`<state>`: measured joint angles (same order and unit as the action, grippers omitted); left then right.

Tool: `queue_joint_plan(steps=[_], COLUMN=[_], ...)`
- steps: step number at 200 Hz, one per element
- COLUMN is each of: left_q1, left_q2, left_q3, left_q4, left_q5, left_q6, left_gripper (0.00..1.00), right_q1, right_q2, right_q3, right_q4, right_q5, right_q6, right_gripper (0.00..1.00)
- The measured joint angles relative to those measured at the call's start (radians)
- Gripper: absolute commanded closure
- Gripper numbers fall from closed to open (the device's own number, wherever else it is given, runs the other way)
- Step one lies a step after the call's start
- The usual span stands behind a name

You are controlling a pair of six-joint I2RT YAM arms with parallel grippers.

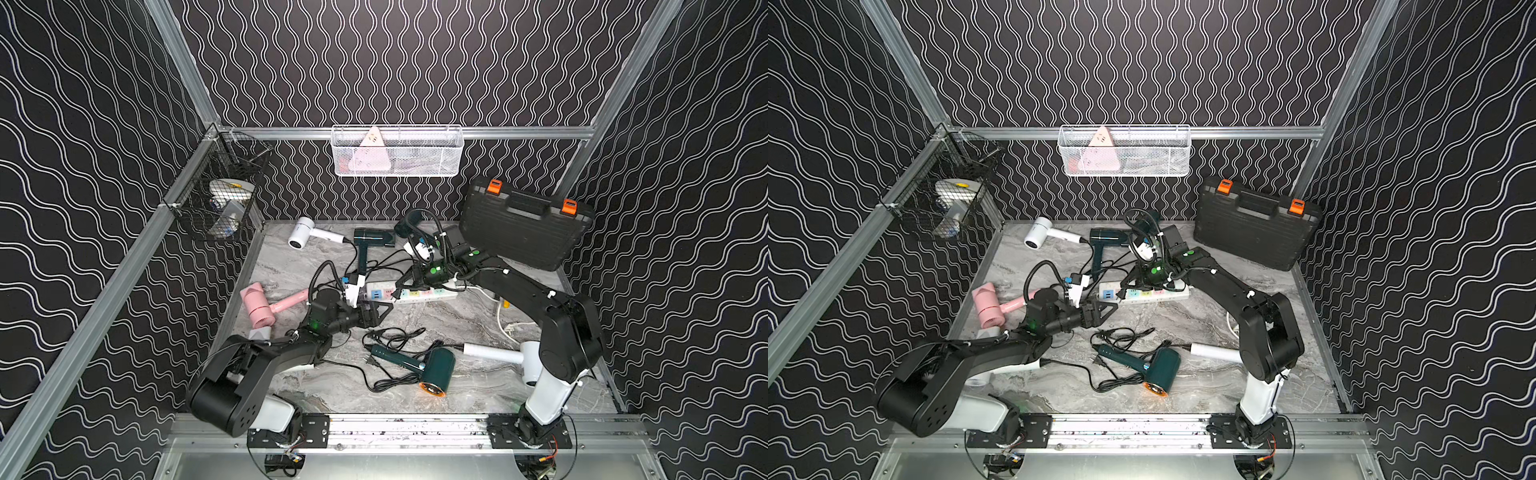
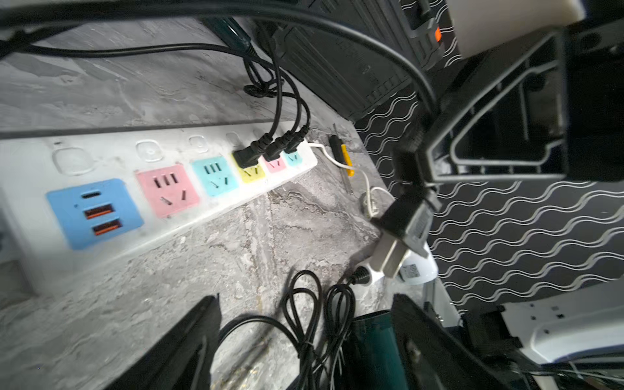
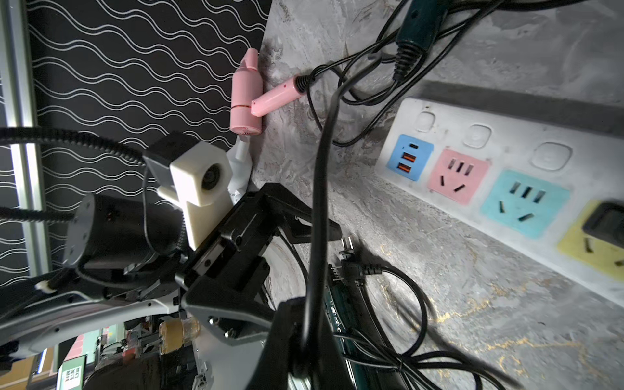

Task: Charge the blow dryers
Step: Insert the plug into the socket.

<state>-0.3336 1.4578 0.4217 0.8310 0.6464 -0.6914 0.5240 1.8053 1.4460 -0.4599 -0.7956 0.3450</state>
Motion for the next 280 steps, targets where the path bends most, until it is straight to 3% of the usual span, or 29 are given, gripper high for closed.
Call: queue_joint_plan(steps=[49, 181, 229, 280], left_q1=[0.014, 0.018, 0.018, 0.013], left_q2=[0.043, 0.103, 0.076, -0.002], left_q3=[-0.003, 0.011, 0.011, 0.014], left_q4=[0.164, 0.262, 0.236, 0.124], left_q5=[0.111, 0.206, 0.210, 0.132], left_q6=[-0.073, -0.147, -0.142, -0.055], left_gripper=[0.43, 0.90, 0.93, 0.95], right_q1=[-0.007, -0.008, -0.008, -0.006], right_q2=[0.021, 0.056, 0.060, 0.045], right_q3=[0.006, -0.011, -0.012, -0.008], right_q4=[0.005, 0.055, 0.071, 0.043], right_q5=[-0.085, -0.150, -0.157, -0.127], right_q6=[-0.006, -0.013, 0.002, 0.016], right_gripper=[1.00, 1.00, 0.79, 0.58])
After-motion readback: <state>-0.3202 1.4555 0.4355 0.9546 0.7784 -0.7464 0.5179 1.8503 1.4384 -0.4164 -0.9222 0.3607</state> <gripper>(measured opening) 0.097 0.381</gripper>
